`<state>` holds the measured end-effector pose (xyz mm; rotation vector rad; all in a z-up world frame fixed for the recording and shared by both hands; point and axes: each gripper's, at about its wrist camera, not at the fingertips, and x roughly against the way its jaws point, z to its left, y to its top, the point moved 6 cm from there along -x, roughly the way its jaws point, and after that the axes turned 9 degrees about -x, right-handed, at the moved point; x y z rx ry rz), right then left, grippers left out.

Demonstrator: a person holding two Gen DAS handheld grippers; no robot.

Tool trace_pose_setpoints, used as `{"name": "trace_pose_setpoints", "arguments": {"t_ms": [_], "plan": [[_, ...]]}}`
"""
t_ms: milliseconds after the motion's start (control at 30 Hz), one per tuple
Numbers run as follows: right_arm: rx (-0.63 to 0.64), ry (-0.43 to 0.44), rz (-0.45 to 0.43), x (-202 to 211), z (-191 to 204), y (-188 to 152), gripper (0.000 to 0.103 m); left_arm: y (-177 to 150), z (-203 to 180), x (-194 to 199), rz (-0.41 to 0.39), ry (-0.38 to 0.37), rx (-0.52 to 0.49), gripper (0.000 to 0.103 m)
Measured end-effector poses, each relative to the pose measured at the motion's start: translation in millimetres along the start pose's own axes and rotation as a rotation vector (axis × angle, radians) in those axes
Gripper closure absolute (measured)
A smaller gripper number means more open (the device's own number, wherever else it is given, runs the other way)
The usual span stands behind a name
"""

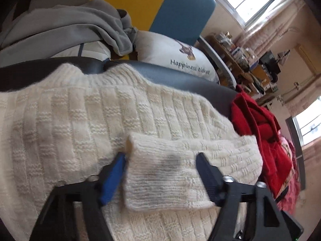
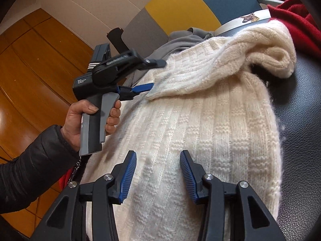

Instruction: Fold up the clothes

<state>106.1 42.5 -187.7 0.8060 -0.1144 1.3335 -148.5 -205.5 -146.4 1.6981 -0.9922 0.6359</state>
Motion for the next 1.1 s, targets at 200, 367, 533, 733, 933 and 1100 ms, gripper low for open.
{"name": "trace_pose_setpoints", "arguments": {"t_ms": [200, 367, 533, 733, 933, 1100], "plan": [[0.001, -0.003, -0.001, -4, 2, -1, 0.057, 15, -1, 20, -0.043, -0.017, 0.048, 0.092], [0.003, -0.009, -0.001, -5, 3, -2, 0.057, 65, -22, 95, -0.211, -0.101, 0.052, 0.092], [0.008, -0.018, -0.002, -6, 4, -3, 0.057, 108, -33, 175, -0.36, -0.138, 0.036, 0.092], [0.008, -0.025, -0.003, -9, 6, -4, 0.057, 102, -10, 221, -0.416, -0.112, 0.056, 0.092], [0.001, -0.017, -0.004, -9, 5, -4, 0.057, 59, 46, 220, -0.398, -0.067, 0.159, 0.092], [-0.01, -0.056, -0.004, -6, 5, 4, 0.057, 11, 98, 190, -0.319, -0.043, 0.279, 0.092]]}}
